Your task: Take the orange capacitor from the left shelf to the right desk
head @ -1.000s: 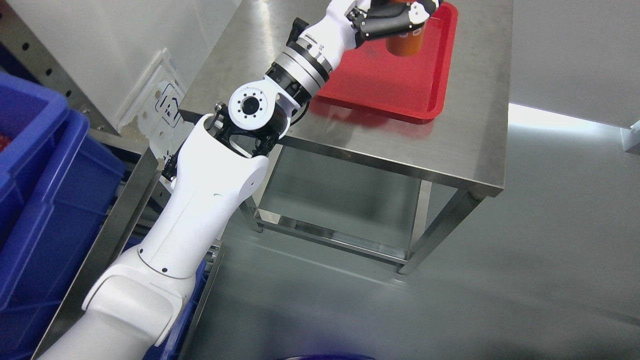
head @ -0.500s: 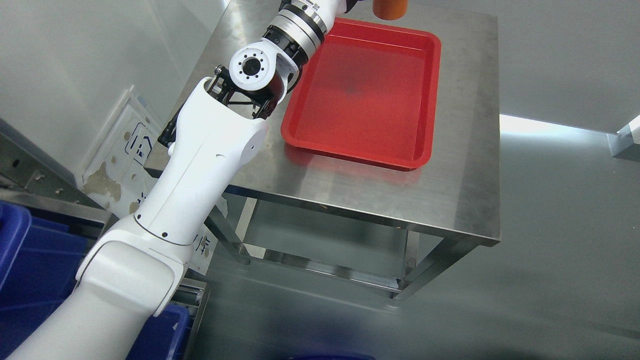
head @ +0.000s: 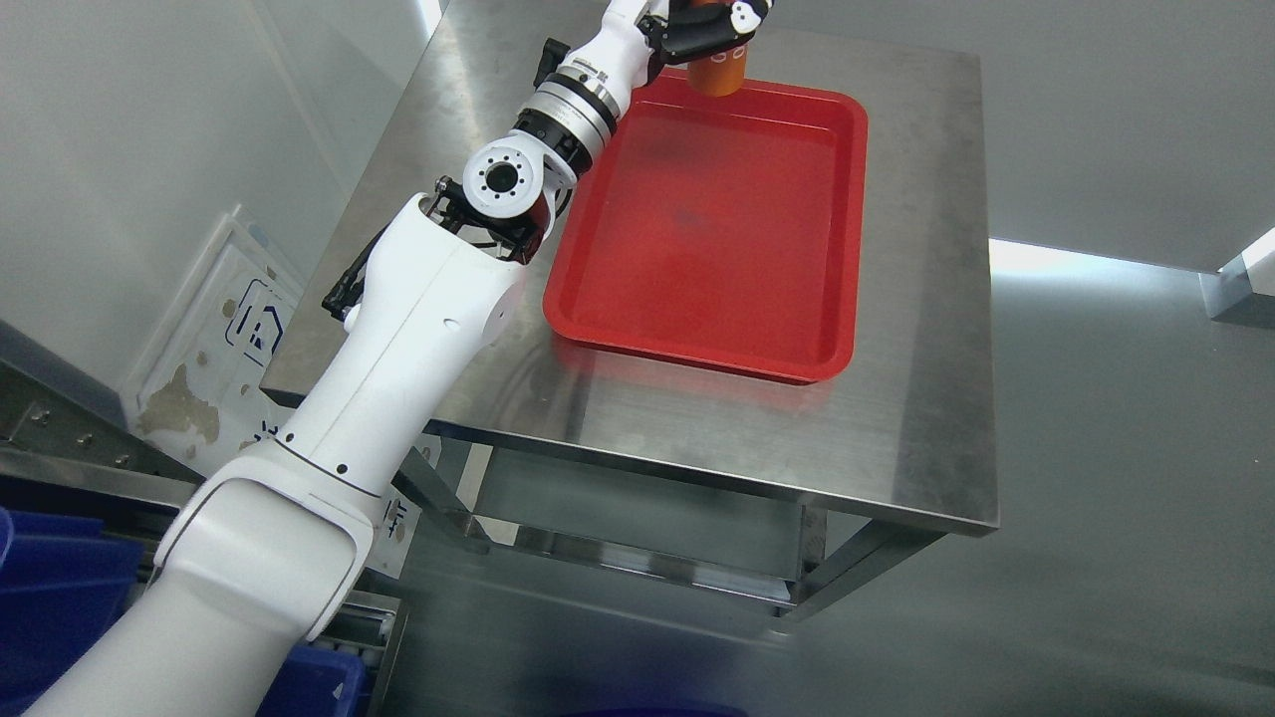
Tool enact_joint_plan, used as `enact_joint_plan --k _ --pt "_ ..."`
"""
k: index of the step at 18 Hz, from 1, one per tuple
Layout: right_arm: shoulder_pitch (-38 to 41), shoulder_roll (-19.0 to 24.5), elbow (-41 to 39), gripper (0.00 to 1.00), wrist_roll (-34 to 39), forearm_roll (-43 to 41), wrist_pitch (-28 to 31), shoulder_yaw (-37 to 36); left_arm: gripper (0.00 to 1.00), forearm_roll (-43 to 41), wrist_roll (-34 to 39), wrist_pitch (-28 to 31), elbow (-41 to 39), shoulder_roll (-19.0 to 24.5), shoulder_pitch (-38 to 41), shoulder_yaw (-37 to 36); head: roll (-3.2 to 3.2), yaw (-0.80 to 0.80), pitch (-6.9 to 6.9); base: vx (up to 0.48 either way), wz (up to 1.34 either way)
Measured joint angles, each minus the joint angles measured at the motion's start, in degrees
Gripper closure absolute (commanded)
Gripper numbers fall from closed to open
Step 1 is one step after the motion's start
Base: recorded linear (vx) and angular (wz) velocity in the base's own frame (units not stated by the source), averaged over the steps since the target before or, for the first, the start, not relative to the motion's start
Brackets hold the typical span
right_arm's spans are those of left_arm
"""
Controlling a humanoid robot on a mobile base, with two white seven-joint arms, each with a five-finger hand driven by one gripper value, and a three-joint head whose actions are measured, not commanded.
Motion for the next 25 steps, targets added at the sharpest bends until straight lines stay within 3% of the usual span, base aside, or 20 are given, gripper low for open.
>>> enact_joint_plan --k 3,5,9,15,22,25 --pt "0.00 -0.01 0.00 0.00 0.15 0.00 -0.02 0.00 0.87 -1.20 0.35 -0.68 3.09 0.00 0.88 -0.07 0.00 0.00 0.00 0.014 0.00" --pt "0.00 -0.01 0.00 0.00 0.05 0.00 -0.04 0.00 0.71 -1.70 0.45 -0.75 4.85 0.00 1.47 -0.15 0.00 0.00 0.00 0.000 0.00" --pt "0.00 -0.02 0.00 0.00 -0.21 0.00 -0.04 0.00 0.64 -2.14 0.12 -0.84 7.28 0.00 2.23 -0.58 0.00 0.00 0.00 0.000 0.00" --pt "0.01 -0.03 0.00 0.00 -0.23 0.00 -0.08 0.00 0.13 -2.31 -0.22 -1.01 9.16 0.00 2.54 -1.63 0.00 0.00 0.00 0.000 0.00" --pt "0.01 -0.03 0.00 0.00 -0.24 0.00 -0.23 0.00 0.01 -1.40 -0.25 -0.59 7.11 0.00 -0.06 1.36 0.00 0.00 0.00 0.000 0.00" --pt "0.01 -0.03 0.00 0.00 -0.25 0.00 -0.13 0.00 0.01 -1.48 -0.24 0.06 6.64 0.00 -2.32 4.51 0.00 0.00 0.00 0.000 0.00"
